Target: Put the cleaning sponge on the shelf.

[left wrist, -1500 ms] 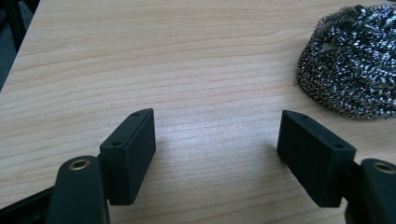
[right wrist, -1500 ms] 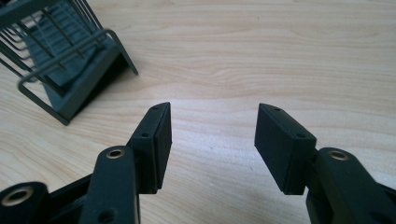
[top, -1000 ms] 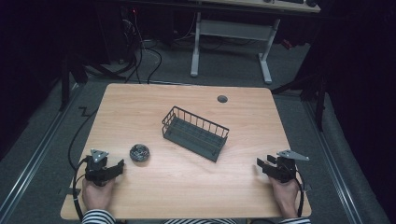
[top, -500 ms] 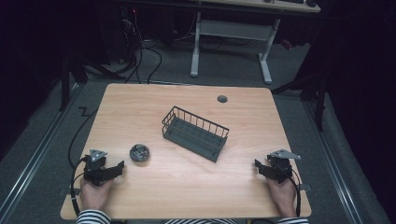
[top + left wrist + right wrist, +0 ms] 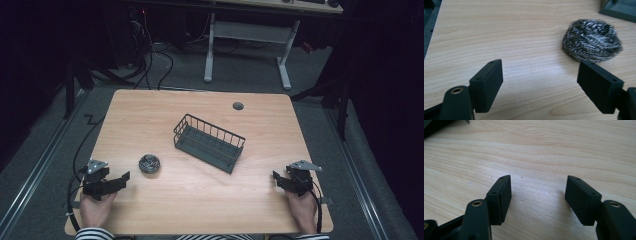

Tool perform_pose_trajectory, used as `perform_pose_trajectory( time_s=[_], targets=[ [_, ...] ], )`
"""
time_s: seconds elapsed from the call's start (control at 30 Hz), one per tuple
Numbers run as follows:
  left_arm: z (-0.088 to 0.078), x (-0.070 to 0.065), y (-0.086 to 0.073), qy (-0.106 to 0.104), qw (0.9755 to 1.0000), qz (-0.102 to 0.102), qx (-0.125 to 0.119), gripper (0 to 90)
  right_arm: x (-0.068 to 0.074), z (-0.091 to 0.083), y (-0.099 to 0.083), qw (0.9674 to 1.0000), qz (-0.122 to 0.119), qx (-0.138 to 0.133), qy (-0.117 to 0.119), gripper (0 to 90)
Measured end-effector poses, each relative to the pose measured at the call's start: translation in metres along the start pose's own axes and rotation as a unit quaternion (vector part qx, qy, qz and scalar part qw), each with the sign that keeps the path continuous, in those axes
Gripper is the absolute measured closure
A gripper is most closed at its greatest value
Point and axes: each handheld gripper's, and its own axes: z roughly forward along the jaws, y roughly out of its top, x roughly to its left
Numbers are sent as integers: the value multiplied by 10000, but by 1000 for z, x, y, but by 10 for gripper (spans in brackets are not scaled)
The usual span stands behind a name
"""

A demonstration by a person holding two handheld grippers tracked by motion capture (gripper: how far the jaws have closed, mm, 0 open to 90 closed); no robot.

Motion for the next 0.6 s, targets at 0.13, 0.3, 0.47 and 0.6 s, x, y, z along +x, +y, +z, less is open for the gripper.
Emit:
perform_pose_trajectory(
  time_s=[0.13,0.3,0.47,0.6],
  targets=[
    [-5,-6,6,-152,9999,61,-22,185,0,0,0,10000,5,-1,-4,383],
    [-7,-13,12,-258,9995,155,-17,154,0,0,0,10000,6,-2,-4,383],
    [-5,-28,22,-392,9984,382,117,148,0,0,0,10000,13,3,-6,383],
    [-1,-39,30,-463,9969,592,216,136,0,0,0,10000,6,0,-2,382]
  ],
)
